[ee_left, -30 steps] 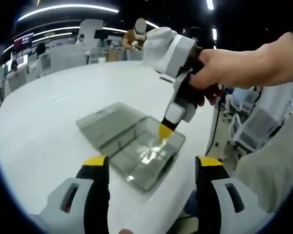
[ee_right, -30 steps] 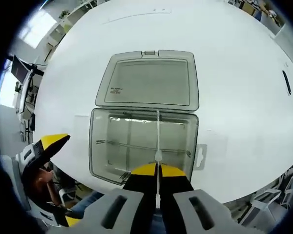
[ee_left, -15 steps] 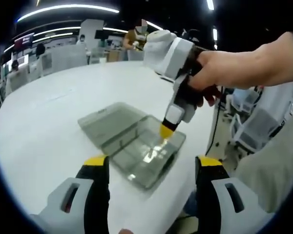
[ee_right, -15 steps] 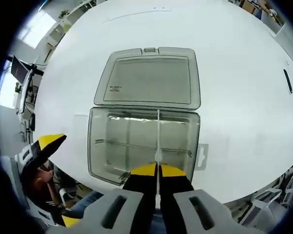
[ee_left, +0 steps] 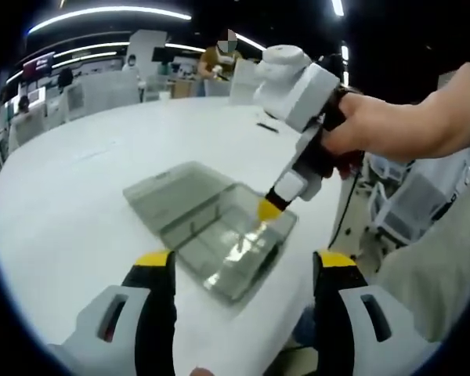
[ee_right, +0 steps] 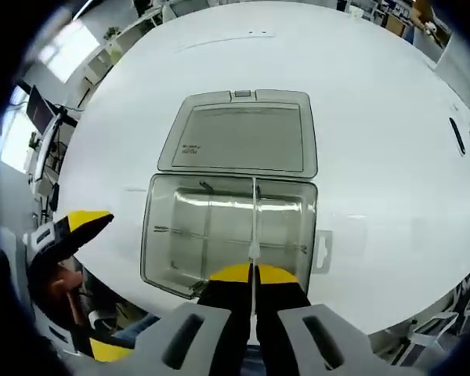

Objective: Insert the divider into the dual guide fixture by aligning both edges with the guide slots and pushing it downward to the bottom, including one-sided entry, uneven engagement, binding, and posture correction.

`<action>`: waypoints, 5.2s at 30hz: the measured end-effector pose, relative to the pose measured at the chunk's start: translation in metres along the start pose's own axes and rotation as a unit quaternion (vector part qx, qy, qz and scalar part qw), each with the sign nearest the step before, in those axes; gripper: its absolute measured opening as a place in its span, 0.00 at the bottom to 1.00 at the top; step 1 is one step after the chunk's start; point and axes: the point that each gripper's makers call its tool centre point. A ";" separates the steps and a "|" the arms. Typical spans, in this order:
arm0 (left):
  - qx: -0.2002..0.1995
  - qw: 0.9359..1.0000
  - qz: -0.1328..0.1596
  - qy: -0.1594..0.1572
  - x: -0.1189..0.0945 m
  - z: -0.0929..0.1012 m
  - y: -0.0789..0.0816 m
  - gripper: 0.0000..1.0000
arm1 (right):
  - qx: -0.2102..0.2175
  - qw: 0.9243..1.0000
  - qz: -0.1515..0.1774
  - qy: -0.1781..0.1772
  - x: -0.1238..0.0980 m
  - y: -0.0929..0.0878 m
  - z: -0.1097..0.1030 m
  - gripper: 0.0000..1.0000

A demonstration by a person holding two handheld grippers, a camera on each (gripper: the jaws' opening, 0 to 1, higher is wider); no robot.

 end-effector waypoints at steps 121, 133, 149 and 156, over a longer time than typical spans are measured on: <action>-0.016 1.000 0.006 0.012 -0.003 -0.012 -0.002 0.68 | 0.023 0.993 -0.113 0.012 -0.005 0.008 -0.003 0.00; -0.016 1.000 0.006 0.012 -0.001 -0.013 0.000 0.68 | 0.019 0.992 -0.123 0.008 -0.004 0.008 -0.005 0.00; -0.017 1.000 0.004 0.012 -0.002 -0.012 -0.001 0.68 | 0.030 0.990 -0.135 0.012 -0.007 0.007 -0.005 0.00; -0.015 1.000 0.003 0.013 -0.002 -0.011 -0.002 0.68 | 0.029 0.988 -0.149 0.015 -0.007 0.006 -0.005 0.00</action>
Point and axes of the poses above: the point that each gripper's makers call its tool centre point, and the gripper's own axes: x roughly forward along the fingers, z roughly to its right, y roughly out of its top, and after that the axes turned 4 degrees about -x, right-handed
